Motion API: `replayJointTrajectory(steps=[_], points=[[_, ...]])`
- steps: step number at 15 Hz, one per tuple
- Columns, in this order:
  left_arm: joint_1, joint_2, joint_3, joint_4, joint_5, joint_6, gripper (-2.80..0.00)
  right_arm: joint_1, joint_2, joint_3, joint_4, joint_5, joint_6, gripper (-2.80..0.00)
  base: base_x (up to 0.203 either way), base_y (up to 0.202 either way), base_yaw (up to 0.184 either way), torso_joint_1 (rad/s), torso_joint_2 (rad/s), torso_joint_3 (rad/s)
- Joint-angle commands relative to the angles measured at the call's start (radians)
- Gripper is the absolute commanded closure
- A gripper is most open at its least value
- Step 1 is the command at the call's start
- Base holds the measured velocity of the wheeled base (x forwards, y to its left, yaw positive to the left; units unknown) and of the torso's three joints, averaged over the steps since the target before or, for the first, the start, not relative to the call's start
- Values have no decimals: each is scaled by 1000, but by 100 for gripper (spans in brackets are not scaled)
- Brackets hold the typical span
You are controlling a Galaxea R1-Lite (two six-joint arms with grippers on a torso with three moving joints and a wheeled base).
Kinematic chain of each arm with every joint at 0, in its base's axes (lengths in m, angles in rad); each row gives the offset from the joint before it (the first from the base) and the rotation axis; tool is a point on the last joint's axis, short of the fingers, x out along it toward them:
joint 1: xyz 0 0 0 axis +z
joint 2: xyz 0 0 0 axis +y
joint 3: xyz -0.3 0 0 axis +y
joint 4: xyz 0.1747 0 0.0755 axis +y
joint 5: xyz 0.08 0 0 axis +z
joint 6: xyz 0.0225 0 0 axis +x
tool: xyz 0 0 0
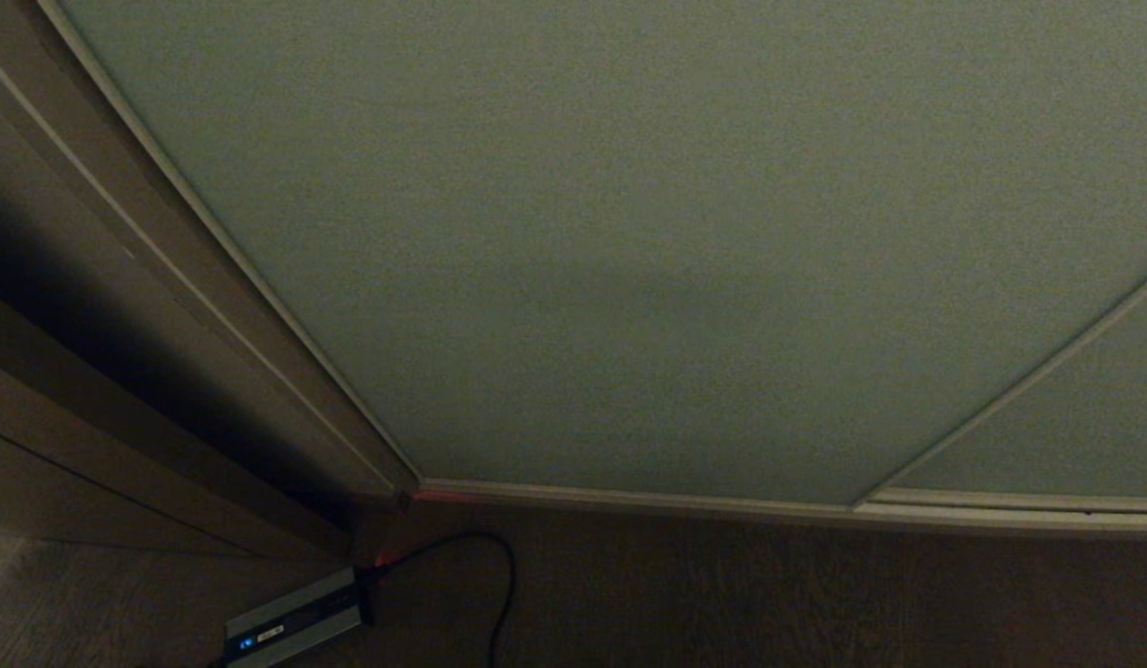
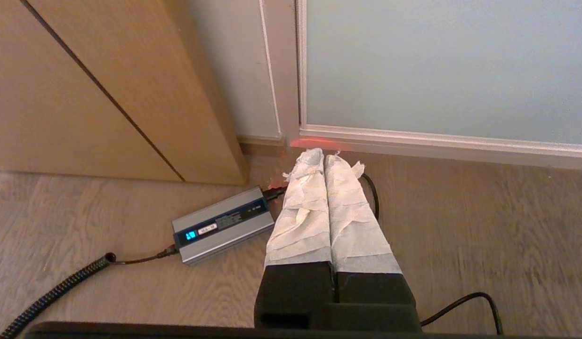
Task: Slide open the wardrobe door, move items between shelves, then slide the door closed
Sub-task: Open the door
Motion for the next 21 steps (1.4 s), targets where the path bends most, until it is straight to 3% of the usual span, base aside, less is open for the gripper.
replayJointTrajectory(steps=[1,21], points=[[0,0,0,0,0,0,0,0,0,5,1,0,-1,0,0,0,0,0,0,0],[0,2,0,-2,3,1,0,0,0,5,1,0,-1,0,0,0,0,0,0,0]])
